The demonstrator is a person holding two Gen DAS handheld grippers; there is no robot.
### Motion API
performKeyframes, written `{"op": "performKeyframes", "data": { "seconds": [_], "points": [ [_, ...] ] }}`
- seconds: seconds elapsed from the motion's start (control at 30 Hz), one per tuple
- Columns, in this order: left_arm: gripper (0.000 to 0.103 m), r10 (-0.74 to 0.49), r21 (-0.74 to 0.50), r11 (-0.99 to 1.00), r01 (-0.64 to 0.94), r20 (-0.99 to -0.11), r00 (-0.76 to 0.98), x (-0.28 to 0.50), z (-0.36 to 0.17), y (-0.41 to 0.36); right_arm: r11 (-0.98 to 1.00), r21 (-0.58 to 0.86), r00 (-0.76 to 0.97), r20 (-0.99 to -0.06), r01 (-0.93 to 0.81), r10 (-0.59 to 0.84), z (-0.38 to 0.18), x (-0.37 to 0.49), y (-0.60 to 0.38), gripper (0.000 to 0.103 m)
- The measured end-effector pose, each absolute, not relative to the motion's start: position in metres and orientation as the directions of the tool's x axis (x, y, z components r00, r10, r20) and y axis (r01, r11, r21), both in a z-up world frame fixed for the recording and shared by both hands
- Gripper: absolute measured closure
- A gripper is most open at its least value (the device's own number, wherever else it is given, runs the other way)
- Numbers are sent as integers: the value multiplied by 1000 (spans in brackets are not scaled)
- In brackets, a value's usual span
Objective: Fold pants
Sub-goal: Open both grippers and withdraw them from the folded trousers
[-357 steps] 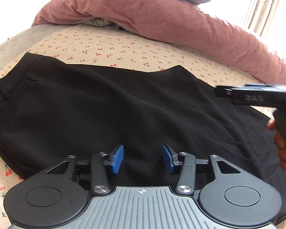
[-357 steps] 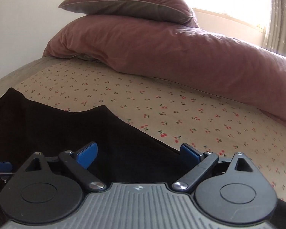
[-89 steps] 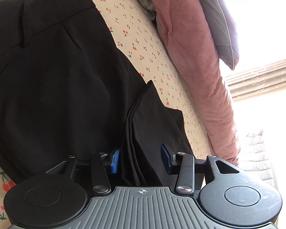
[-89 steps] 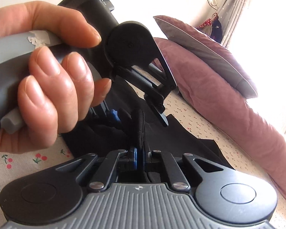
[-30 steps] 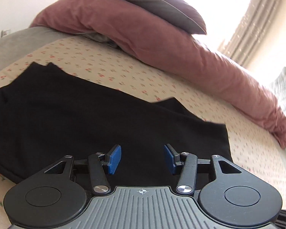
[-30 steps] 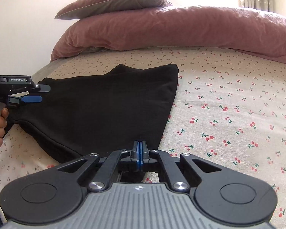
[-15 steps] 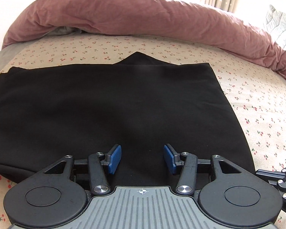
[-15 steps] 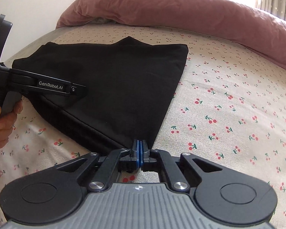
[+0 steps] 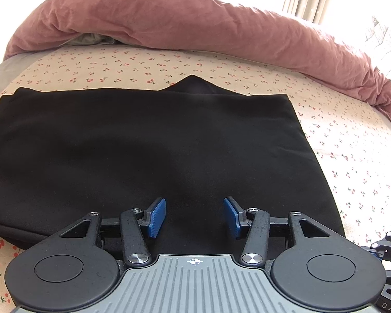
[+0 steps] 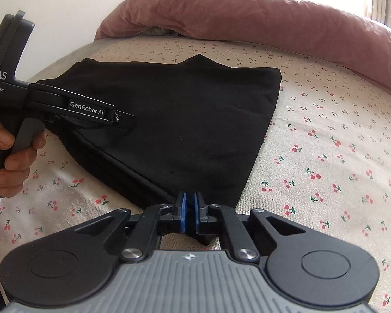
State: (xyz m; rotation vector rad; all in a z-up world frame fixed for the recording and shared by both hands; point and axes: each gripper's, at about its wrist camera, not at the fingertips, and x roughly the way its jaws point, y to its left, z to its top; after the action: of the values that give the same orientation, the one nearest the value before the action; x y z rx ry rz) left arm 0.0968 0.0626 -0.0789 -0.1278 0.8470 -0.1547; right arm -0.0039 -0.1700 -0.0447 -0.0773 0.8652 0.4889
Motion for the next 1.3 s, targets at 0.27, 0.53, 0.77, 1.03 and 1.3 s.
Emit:
{"op": "performKeyframes", "data": {
  "seconds": [0.27, 0.53, 0.77, 1.03, 1.3],
  "points": [
    [55, -362, -336, 929, 157, -732, 577, 117, -60, 24, 909, 316, 591, -692, -271, 416, -27, 8, -219, 86],
    [54, -329, -212, 941, 263, -754, 569, 183, -45, -79, 885, 462, 634, -666, -63, 393, -27, 15, -287, 75],
    [54, -271, -212, 962, 170, -780, 564, 248, -77, -107, 854, 519, 649, -634, -46, 420, -23, 9, -301, 75],
    [41, -203, -93, 973, 210, -773, 602, 263, -85, -138, 837, 546, 651, -631, -12, 422, -23, 12, -316, 75],
    [40, -262, -145, 962, 233, -735, 626, 262, -63, -131, 842, 540, 645, -638, -14, 420, -23, 10, -309, 74]
  ]
}}
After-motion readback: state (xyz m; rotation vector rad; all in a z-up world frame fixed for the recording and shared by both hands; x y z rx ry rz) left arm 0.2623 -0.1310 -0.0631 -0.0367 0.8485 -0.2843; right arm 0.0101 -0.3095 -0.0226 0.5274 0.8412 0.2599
